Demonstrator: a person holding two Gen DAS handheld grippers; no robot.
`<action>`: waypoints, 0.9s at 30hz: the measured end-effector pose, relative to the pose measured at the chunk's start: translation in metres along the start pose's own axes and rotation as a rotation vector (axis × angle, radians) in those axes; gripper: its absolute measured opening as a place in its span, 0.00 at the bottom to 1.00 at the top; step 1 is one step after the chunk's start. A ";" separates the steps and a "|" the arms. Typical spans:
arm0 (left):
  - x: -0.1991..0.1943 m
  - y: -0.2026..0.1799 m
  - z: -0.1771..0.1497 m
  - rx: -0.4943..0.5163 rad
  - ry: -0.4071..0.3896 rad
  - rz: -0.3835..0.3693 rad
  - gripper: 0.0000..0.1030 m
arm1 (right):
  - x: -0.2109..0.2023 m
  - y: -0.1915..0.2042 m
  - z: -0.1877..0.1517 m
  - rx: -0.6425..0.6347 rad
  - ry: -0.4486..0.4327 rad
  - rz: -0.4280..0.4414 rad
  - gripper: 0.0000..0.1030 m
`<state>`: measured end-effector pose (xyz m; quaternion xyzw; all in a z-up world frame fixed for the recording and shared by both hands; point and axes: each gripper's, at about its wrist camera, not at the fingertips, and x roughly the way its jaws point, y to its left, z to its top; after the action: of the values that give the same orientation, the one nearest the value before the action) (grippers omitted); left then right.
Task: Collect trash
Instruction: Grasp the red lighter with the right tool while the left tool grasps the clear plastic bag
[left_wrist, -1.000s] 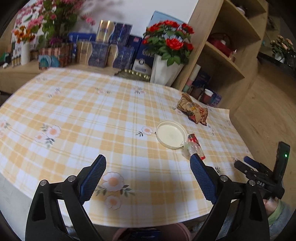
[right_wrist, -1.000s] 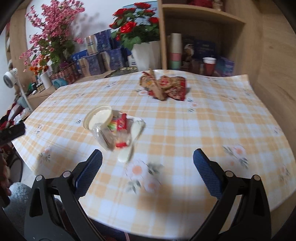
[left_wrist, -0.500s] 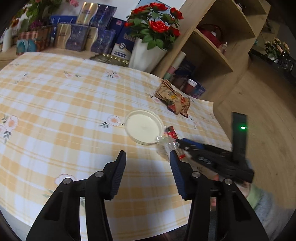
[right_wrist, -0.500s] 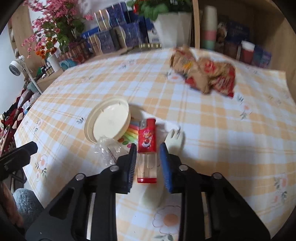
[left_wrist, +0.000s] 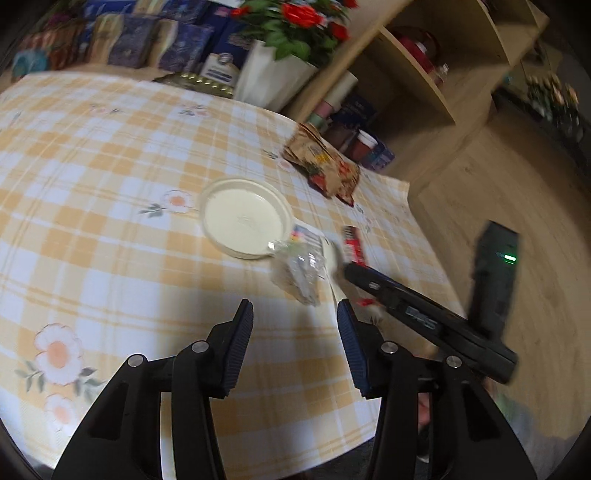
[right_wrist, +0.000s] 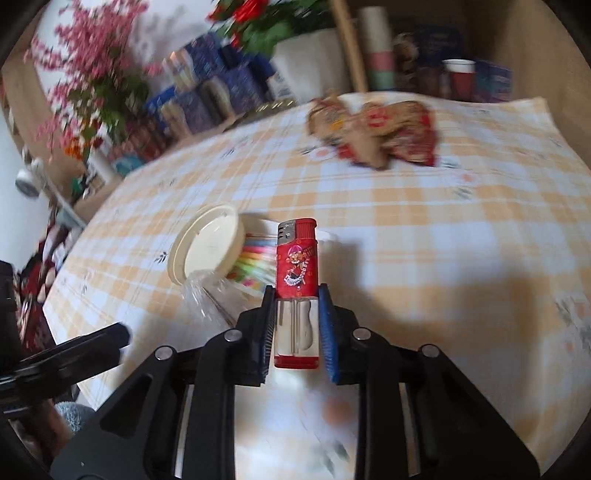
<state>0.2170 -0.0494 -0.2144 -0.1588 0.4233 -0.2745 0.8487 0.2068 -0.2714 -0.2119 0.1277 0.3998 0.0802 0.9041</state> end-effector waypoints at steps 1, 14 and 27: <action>0.005 -0.008 -0.001 0.031 0.002 0.008 0.45 | -0.005 -0.004 -0.004 0.019 -0.010 -0.001 0.25; 0.065 -0.025 0.025 0.033 0.069 0.188 0.54 | -0.038 -0.042 -0.040 0.130 -0.104 0.023 0.25; 0.008 -0.043 0.001 0.143 0.025 0.155 0.17 | -0.034 -0.037 -0.045 0.113 -0.113 0.120 0.25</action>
<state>0.2072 -0.0888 -0.1976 -0.0610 0.4243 -0.2397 0.8711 0.1525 -0.3078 -0.2280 0.2064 0.3435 0.1043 0.9102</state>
